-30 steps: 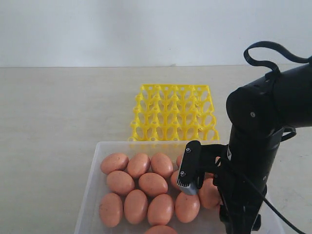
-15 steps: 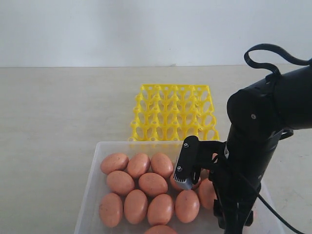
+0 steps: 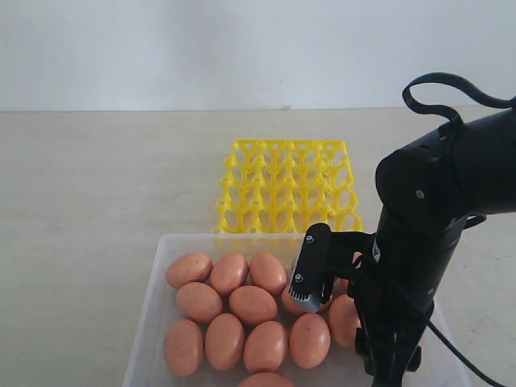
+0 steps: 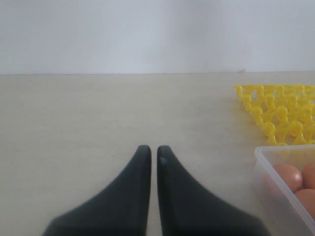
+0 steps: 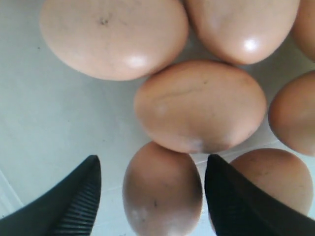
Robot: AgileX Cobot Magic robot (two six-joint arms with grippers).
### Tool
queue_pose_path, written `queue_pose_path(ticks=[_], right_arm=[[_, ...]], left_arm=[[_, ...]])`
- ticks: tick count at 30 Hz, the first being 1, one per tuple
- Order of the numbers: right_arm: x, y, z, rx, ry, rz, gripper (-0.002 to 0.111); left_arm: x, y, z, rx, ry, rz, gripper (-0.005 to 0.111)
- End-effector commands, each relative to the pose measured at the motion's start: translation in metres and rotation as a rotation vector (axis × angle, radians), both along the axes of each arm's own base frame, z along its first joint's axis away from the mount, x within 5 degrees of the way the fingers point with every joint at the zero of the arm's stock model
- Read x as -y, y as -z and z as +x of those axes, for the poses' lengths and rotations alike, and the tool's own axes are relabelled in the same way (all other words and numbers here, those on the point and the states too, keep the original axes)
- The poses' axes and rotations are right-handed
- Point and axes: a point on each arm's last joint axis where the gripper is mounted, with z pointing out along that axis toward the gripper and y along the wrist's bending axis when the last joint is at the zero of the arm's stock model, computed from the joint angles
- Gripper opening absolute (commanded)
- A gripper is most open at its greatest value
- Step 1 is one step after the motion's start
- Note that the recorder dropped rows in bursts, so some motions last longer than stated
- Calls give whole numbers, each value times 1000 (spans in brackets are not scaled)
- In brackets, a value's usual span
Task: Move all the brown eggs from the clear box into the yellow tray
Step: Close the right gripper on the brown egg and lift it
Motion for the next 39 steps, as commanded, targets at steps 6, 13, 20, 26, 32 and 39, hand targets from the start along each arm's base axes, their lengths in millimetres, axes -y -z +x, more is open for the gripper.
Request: queue_pose_path(ticks=[6,13,20,26,32,39], right_arm=[[1,0,0,9,-12,-9,45],[2,0,0,9,21,-17,43],[2,0,-1,-1,36,-21,19],[2,0,-1,-7,37,-23,4],[-3,-1,-3,-22,135,41,0],[-11,-11,-5,-31,220,153,0]], left_arm=[[0,1,0,0,9,3,4],[0,1,0,0,9,3,4],[0,1,0,0,9,3,4],[0,1,0,0,9,3,4],[0,1,0,0,9,3,4],[0,1,0,0,9,3,4]])
